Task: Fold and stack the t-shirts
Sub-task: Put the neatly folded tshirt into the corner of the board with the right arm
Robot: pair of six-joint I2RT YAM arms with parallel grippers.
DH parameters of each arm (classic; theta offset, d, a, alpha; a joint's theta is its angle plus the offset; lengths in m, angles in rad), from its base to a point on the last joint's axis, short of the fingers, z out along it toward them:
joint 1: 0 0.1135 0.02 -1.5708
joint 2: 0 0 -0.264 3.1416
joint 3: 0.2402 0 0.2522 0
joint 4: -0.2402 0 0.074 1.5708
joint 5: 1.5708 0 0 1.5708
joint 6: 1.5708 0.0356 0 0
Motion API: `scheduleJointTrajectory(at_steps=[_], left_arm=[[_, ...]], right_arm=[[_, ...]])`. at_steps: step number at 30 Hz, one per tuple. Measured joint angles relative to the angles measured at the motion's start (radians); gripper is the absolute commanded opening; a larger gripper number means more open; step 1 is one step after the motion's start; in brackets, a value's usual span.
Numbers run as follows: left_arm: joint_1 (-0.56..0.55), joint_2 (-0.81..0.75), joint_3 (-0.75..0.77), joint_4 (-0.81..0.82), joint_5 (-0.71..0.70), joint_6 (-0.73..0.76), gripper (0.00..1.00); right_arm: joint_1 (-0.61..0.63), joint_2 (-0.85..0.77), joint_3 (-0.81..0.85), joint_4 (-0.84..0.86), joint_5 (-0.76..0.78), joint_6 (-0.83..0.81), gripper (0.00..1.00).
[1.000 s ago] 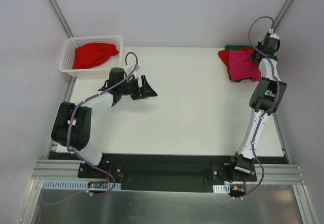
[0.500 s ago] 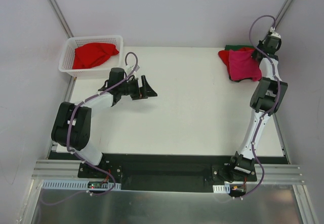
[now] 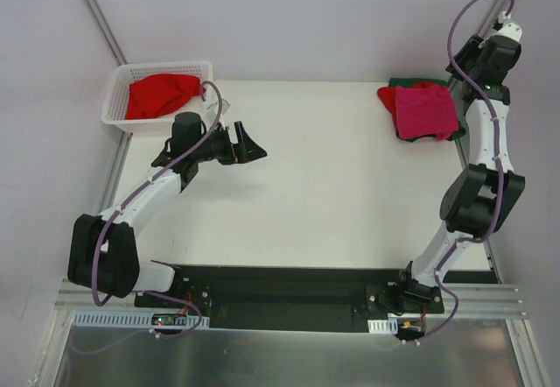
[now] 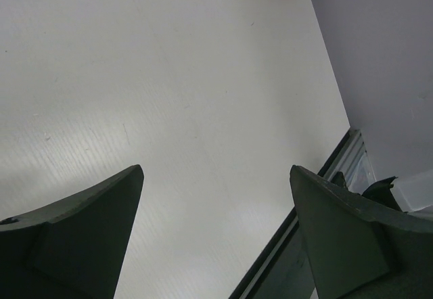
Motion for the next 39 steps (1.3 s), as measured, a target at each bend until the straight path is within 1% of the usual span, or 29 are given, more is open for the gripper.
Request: scheduleJointTrajectory(at_steps=[1, 2, 3, 4, 5, 6, 11, 14, 17, 21, 23, 27, 31, 33, 36, 39], left_arm=[[0.000, -0.016, 0.000, -0.010, -0.006, 0.001, 0.93], [0.000, -0.035, 0.000, -0.022, -0.018, 0.003, 0.93], [0.000, -0.050, 0.000, -0.035, -0.029, 0.005, 0.95], [0.000, -0.066, 0.000, -0.053, -0.040, 0.009, 0.97], [0.000, -0.080, 0.000, -0.070, -0.055, 0.012, 0.99], [0.000, -0.093, 0.000, -0.091, -0.068, 0.014, 0.99], [0.000, -0.136, 0.020, -0.216, -0.140, 0.037, 0.99], [0.000, -0.176, 0.026, -0.282, -0.188, 0.051, 0.99], [0.000, -0.216, 0.037, -0.343, -0.228, 0.060, 0.99], [0.000, -0.223, 0.070, -0.411, -0.260, 0.065, 0.99], [0.000, -0.229, 0.073, -0.439, -0.275, 0.066, 0.99], [0.000, -0.274, 0.062, -0.490, -0.299, 0.069, 0.99], [0.000, -0.371, 0.037, -0.521, -0.326, 0.080, 0.99], [0.000, -0.406, 0.029, -0.530, -0.340, 0.092, 0.99], [0.000, -0.428, 0.021, -0.536, -0.352, 0.096, 0.99], [0.000, -0.436, 0.002, -0.541, -0.368, 0.097, 0.99]], right_arm=[[0.001, -0.042, -0.024, -0.004, -0.002, 0.012, 0.61], [0.003, -0.102, -0.061, -0.009, -0.007, 0.025, 0.66], [0.003, -0.149, -0.089, -0.017, -0.016, 0.040, 0.78], [0.003, -0.205, -0.123, -0.031, -0.031, 0.060, 0.81], [0.007, -0.267, -0.162, -0.050, -0.052, 0.077, 0.90], [0.008, -0.306, -0.180, -0.067, -0.065, 0.097, 0.97], [0.062, -0.513, -0.309, -0.181, -0.152, 0.157, 0.96], [0.108, -0.605, -0.369, -0.269, -0.202, 0.177, 0.96], [0.154, -0.672, -0.399, -0.355, -0.243, 0.192, 0.96], [0.212, -0.737, -0.444, -0.441, -0.262, 0.204, 0.96], [0.247, -0.768, -0.483, -0.475, -0.258, 0.203, 0.96], [0.388, -0.865, -0.630, -0.518, -0.195, 0.191, 0.96], [0.522, -0.967, -0.766, -0.541, -0.120, 0.189, 0.96], [0.571, -1.007, -0.806, -0.541, -0.090, 0.189, 0.96], [0.613, -1.045, -0.837, -0.540, -0.062, 0.189, 0.96], [0.633, -1.051, -0.840, -0.531, -0.041, 0.188, 0.96]])
